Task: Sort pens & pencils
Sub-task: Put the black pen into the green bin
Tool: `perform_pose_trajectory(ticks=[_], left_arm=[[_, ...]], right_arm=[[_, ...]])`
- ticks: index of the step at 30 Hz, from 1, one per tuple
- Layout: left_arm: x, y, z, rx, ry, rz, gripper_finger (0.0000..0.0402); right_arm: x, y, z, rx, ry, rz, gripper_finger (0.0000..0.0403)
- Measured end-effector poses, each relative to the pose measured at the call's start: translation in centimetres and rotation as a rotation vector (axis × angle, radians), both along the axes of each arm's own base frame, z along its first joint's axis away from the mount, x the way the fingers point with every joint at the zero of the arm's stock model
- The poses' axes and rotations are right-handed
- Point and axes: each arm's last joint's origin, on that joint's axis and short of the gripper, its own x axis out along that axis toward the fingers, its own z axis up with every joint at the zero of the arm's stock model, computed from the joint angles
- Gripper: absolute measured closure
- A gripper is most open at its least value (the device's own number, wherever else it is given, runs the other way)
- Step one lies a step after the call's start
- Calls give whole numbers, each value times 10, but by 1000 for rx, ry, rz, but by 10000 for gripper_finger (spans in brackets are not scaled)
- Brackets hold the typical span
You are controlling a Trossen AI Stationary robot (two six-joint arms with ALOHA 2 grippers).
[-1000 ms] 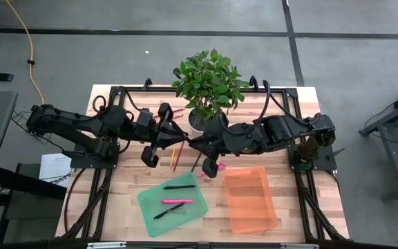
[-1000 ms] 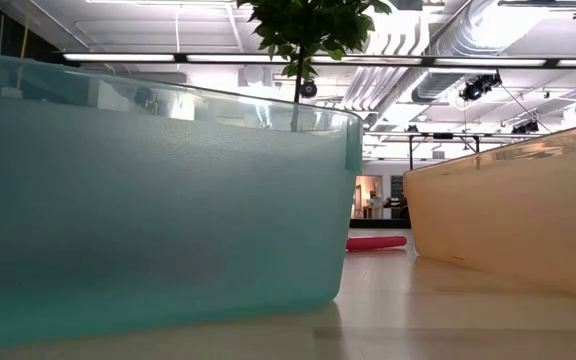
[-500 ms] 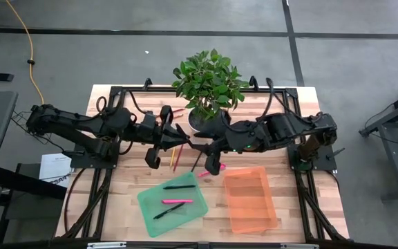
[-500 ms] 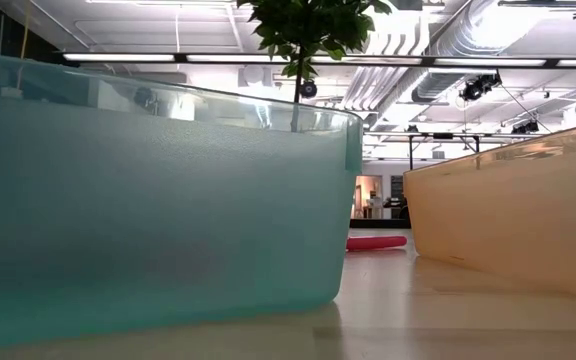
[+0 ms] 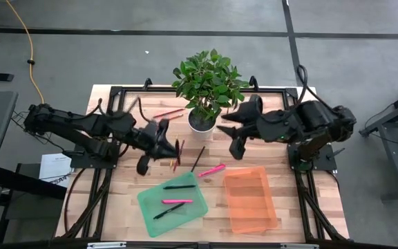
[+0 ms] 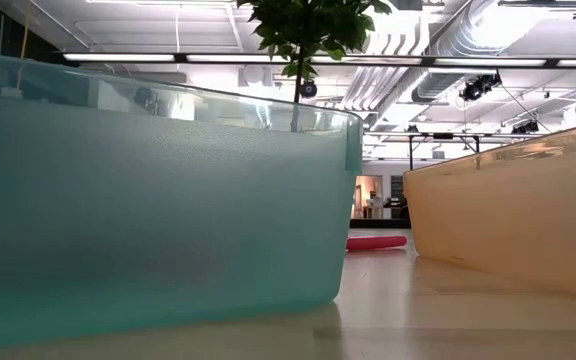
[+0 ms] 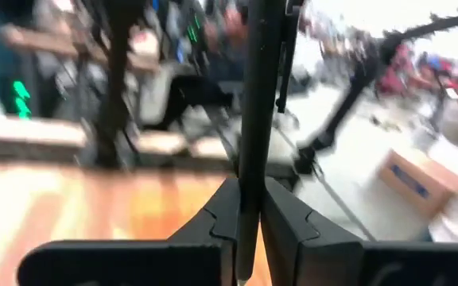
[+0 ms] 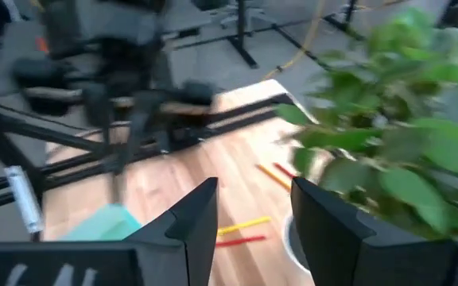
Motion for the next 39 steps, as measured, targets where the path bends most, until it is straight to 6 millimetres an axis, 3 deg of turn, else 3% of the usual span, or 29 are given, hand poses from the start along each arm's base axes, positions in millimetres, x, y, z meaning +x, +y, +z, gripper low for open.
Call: perform_pose_trajectory(ticks=[8, 25, 39], left_arm=[[4, -31, -31, -18, 267, -97, 381], [17, -70, -71, -125, 555, -164, 382], [36, -81, -115, -127, 795, -145, 384]], right_arm=[[-6, -3, -5, -4, 60, -31, 252], [-12, 5, -10, 14, 115, -12, 252], [-20, 17, -14, 0, 162, 32, 252]])
